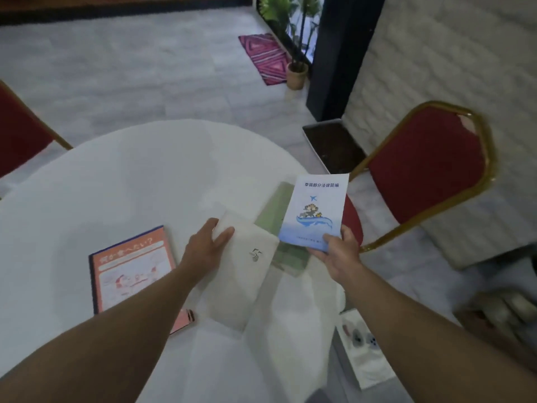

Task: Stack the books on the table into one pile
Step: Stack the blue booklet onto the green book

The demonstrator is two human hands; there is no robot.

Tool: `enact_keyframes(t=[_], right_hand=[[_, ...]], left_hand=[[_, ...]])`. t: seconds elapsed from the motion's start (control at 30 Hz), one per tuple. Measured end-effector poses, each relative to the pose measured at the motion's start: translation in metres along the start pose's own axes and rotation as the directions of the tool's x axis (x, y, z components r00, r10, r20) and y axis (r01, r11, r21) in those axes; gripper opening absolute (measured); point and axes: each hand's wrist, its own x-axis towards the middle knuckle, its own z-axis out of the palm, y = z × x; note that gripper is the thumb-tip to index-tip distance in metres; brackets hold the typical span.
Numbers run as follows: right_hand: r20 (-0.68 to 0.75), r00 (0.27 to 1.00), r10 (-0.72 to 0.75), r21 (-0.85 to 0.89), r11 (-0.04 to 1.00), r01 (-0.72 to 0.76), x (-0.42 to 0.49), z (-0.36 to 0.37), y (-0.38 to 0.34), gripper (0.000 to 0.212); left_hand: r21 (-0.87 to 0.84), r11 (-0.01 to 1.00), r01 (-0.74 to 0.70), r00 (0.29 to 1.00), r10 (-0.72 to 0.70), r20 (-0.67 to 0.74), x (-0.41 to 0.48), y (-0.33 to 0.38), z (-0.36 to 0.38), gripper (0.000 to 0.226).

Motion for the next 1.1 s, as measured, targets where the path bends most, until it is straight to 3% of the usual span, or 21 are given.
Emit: enact_keyframes(t=[0.27,0.4,0.67,0.9,1.0,1.1], right_hand=[[-0.173,0.985,-0.013,0.110,0.993,0.033,0.023,-0.056,-0.008,0.038],[-0.175,0.985,-0.014,0.144,0.989,0.039,0.029,-0.070,-0.004,0.038],[-0.178,0.984,0.002,0.181,0.983,0.030,0.044,-0.076,0.009,0.037],[-0.069,0.995,0.074,0.163,0.985,-0.062,0.040,-0.057,0.028,0.033],[-0.023,0.997,0.078,0.032,0.996,-0.077,0.036,-0.038,0.043,0.033],[0.016,0.999,0.035,-0.309,0.951,-0.028,0.029,-0.019,0.055,0.029]], left_hand=[[-0.016,0.995,-0.099,0.990,0.100,0.102,0.070,0.044,0.057,0.039],[-0.019,0.992,-0.125,0.985,0.126,0.121,0.101,0.062,0.086,0.042],[0.193,0.964,-0.181,0.982,0.169,0.081,0.136,0.064,0.134,0.045],[0.236,0.970,-0.053,0.998,0.056,-0.006,0.150,0.076,0.143,0.046],[0.252,0.967,-0.043,0.999,0.041,0.012,0.151,0.075,0.139,0.044],[0.351,0.936,-0.017,0.997,-0.009,0.070,0.146,0.073,0.135,0.049]])
